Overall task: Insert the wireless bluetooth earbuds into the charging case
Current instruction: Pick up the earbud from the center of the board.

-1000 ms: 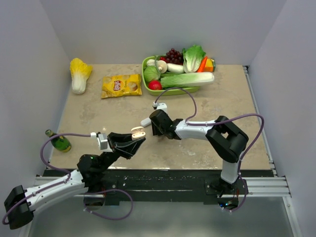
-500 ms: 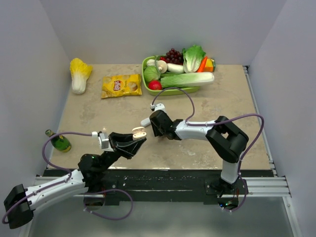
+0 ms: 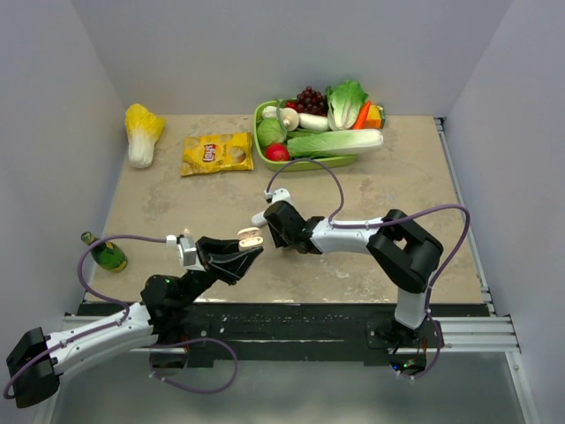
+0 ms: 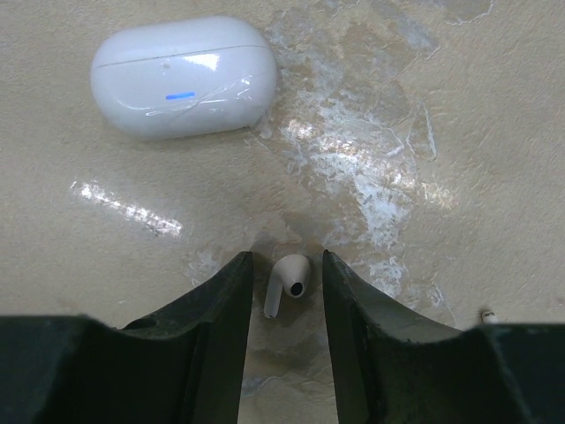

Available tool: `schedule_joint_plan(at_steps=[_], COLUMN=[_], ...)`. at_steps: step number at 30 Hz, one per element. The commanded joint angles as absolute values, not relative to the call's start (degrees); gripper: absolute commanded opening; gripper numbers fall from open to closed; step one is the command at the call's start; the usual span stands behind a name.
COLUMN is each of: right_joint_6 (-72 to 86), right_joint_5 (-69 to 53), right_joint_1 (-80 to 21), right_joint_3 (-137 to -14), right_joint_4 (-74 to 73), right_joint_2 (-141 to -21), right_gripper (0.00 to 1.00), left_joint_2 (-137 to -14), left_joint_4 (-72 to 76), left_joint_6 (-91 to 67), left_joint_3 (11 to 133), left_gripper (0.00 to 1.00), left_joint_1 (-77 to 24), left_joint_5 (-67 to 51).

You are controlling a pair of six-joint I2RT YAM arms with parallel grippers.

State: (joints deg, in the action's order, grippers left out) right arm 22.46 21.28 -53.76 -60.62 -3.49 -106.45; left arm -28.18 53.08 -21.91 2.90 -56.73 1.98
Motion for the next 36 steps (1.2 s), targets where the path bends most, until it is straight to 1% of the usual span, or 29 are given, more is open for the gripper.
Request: schedule_joint_plan(at_steps=[1,6,9,20,23,27,32,36], right_joint_6=[22.0,21.7,21.3,21.4,21.7,22.4,24.0,25.1], right_joint_5=[21.8,21.6,21.4,21.2,20.7,20.6,20.4,20.6], right_joint_1=[-54.2,-54.3,-54.3,-54.3,-54.3,-54.2,-54.2,-54.2], right_joint_3=[-60.6,-59.9,-59.3,-58.7,-58.4,-57.6,-56.8,-53.9], right_joint_4=[-6.3,-6.5,-6.5,-6.6,-6.5,-6.1,-4.8,-0.5], right_joint_2=[-107.2,-106.7,-106.5,-106.4,-106.3,-105.2,-101.5,-97.0], right_gripper=[0.40,0.39,0.37,0.23,0.16,0.00,0.00,0.00], left_joint_2=[-28.1,-27.4,-27.2,-26.9,-26.5,-26.5,-27.1,-28.3], left_joint_4=[57.0,56.3,56.1,55.9,55.5,55.5,55.9,56.0], left_joint_6=[-22.2,-22.2,-22.1,-22.5,-22.5,-22.5,-22.1,-21.2], left_joint_3=[-7.0,-7.0,-7.2,-7.4,-7.3,-7.3,-6.8,-5.9], left_gripper=[0.00,0.00,0.00,0.00,0.00,0.00,0.00,0.00], left_joint_1=[-57.1,-57.1,-57.1,-57.1,-57.2,-57.2,-57.2,-57.2], left_joint_5=[2.4,2.3,2.5,2.3,2.5,2.6,3.1,3.4])
